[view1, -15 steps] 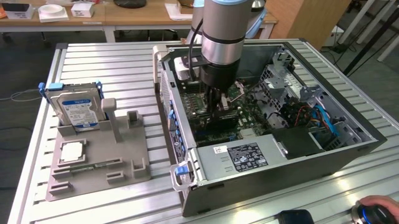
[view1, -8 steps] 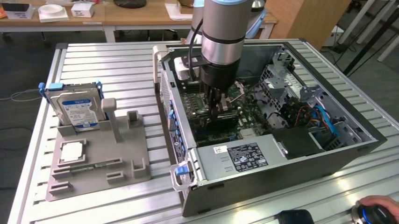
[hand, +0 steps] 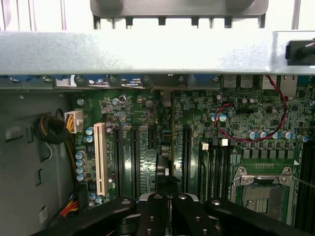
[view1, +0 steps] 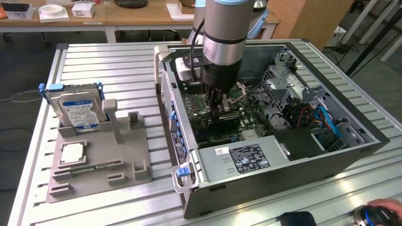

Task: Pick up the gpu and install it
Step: 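Insert the gpu into the slot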

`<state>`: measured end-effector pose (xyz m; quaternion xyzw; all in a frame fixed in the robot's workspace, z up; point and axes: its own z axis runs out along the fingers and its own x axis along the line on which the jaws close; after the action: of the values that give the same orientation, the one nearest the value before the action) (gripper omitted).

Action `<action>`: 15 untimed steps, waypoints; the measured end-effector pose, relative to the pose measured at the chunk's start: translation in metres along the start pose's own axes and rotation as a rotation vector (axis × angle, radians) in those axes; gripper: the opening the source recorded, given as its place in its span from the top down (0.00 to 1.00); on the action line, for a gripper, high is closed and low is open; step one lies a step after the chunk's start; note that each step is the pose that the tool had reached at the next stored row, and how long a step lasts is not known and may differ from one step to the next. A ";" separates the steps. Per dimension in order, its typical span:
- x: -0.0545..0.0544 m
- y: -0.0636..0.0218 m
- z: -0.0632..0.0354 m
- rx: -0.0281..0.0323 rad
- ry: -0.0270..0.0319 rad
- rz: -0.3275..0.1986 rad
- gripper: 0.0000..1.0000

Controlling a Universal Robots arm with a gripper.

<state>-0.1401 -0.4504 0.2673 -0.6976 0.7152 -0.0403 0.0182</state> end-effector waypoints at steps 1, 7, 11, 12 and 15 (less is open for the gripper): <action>-0.001 0.0001 0.0000 0.0001 -0.0001 0.000 0.90; -0.002 0.0004 0.0041 0.0006 -0.0001 0.000 0.90; -0.002 0.0005 0.0055 0.0002 0.0007 0.000 0.90; -0.002 0.0005 0.0060 0.0001 0.0008 0.000 0.90; -0.002 0.0006 0.0070 0.0003 0.0003 0.000 0.90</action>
<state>-0.1401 -0.4488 0.2602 -0.6976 0.7151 -0.0405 0.0182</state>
